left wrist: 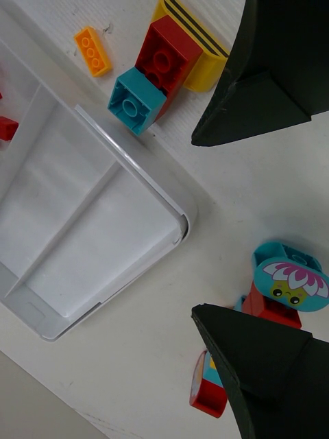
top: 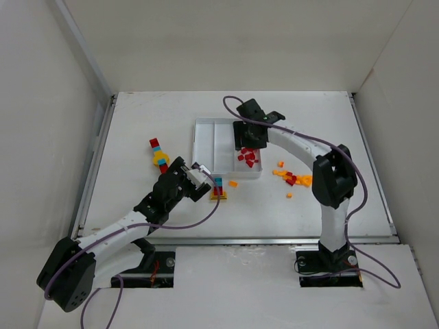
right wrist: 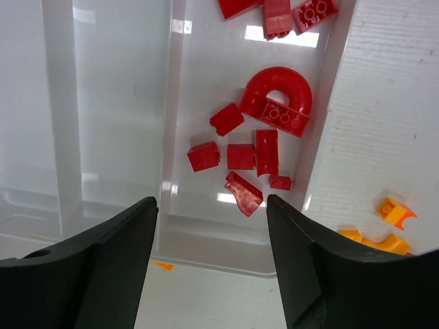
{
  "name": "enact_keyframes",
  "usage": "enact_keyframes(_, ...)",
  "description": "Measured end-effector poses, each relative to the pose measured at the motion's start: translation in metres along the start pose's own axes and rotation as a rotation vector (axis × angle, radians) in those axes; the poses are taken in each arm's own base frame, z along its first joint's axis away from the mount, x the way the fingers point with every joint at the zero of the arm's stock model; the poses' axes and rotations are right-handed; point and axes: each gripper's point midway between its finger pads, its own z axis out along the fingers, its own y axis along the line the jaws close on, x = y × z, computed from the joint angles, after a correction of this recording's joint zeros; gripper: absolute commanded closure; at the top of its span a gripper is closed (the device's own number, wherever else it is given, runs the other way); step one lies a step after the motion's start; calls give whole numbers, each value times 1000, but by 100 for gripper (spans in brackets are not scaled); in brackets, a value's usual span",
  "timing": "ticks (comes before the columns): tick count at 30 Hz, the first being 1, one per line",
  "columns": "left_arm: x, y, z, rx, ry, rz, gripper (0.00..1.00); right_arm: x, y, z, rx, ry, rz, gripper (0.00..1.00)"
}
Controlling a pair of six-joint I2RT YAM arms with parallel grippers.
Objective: Sort the legos into containers by color
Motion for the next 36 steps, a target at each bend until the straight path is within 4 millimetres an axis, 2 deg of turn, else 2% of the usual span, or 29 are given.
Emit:
enact_keyframes(4, 0, 0, 0, 0, 0, 0, 1, -7, -5, -11, 9, -17, 2, 29)
enact_keyframes(7, 0, 0, 0, -1, 0, 0, 1, -7, -21, -30, 19, -44, 26, 33)
enact_keyframes(9, 0, 0, 0, -2, 0, 0, 1, 2, -45, -42, 35, -46, 63, 41)
enact_keyframes(11, 0, 1, 0, -3, 1, 0, 1, 18, -80, -49, 64, -20, 119, 46)
enact_keyframes(14, 1, -1, 1, 3, 5, 0, 1, 47, -126, -46, 122, 39, 193, 48)
enact_keyframes(15, 1, -1, 2, 7, 6, 1, 1, 58, -135, -44, 136, 64, 202, 48)
enact_keyframes(18, -2, -5, 4, 45, 1, 36, 1, 85, -132, -38, 121, 127, 175, 44)
enact_keyframes(20, -7, -12, 5, 106, -5, 103, 1, 91, -123, -39, 81, 142, 146, 36)
enact_keyframes(24, -17, -26, 8, 254, -16, 251, 4, 79, -98, -50, -39, 90, 84, 30)
enact_keyframes(27, -17, -34, 9, 323, -12, 312, 4, 75, -92, -56, -50, 60, 57, 25)
enact_keyframes(29, -13, -39, 8, 358, -1, 330, 4, 76, -92, -57, -31, 61, 55, 20)
enact_keyframes(31, -8, -44, 7, 385, 13, 336, 0, 82, -96, -58, 4, 77, 70, 18)
enact_keyframes(34, -2, -50, 5, 417, 29, 338, 0, 93, -107, -57, 74, 105, 120, 22)
enact_keyframes(36, -1, -52, 5, 429, 32, 337, 0, 109, -116, -54, 117, 138, 167, 24)
